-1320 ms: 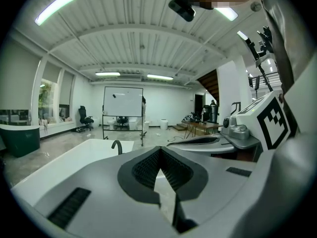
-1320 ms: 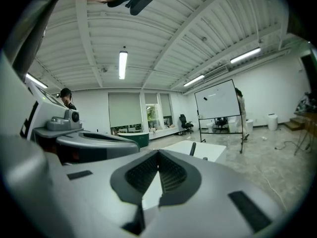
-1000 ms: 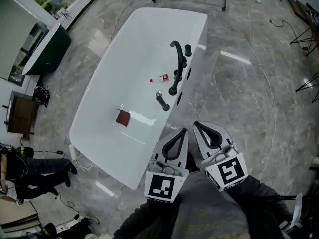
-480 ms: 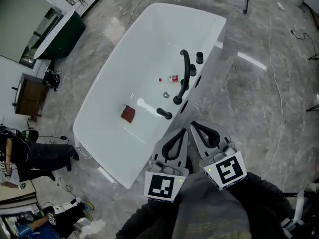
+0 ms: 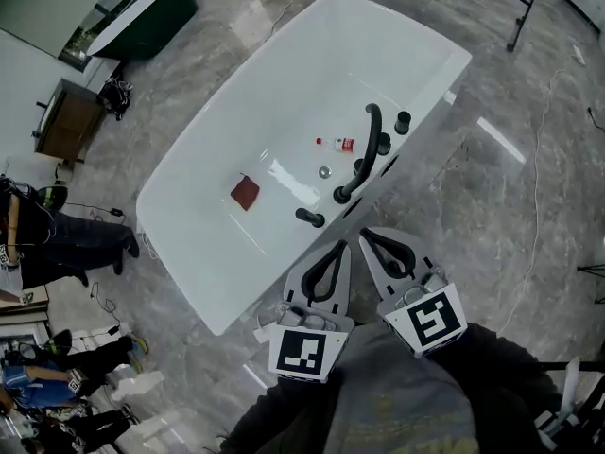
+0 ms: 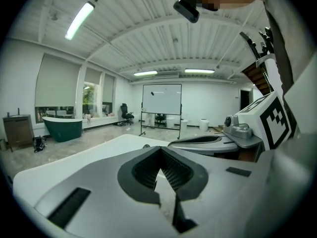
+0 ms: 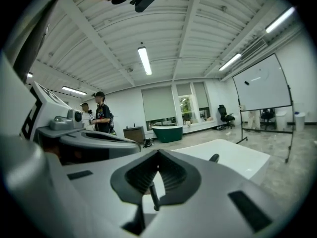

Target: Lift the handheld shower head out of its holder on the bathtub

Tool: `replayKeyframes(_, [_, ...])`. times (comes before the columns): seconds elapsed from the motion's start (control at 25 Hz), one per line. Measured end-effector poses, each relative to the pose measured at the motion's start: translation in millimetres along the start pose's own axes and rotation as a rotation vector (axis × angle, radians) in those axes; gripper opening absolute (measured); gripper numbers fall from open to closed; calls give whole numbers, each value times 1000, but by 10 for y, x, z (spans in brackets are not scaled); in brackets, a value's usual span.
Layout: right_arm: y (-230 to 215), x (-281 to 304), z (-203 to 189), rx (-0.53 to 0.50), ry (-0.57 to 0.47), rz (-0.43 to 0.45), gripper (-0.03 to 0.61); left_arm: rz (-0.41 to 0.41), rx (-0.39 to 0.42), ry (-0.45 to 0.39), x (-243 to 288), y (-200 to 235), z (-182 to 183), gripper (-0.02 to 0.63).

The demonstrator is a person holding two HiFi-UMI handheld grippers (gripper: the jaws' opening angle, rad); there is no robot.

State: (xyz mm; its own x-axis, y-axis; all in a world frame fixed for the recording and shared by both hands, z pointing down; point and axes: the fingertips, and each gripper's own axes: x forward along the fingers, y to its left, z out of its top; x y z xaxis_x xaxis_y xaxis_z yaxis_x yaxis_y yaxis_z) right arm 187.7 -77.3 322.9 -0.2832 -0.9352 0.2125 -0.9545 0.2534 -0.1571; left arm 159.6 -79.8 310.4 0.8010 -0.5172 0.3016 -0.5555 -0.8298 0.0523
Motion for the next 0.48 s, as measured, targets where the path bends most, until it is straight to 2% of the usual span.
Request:
replayKeyframes(0.32, [239,322,122,-62,8,222,5,242,-96,-17,-218,342,-30,2])
replayKeyframes(0.48, [501,543,111,-100,14,297,5,326,-129,-38,-408,650,-101,2])
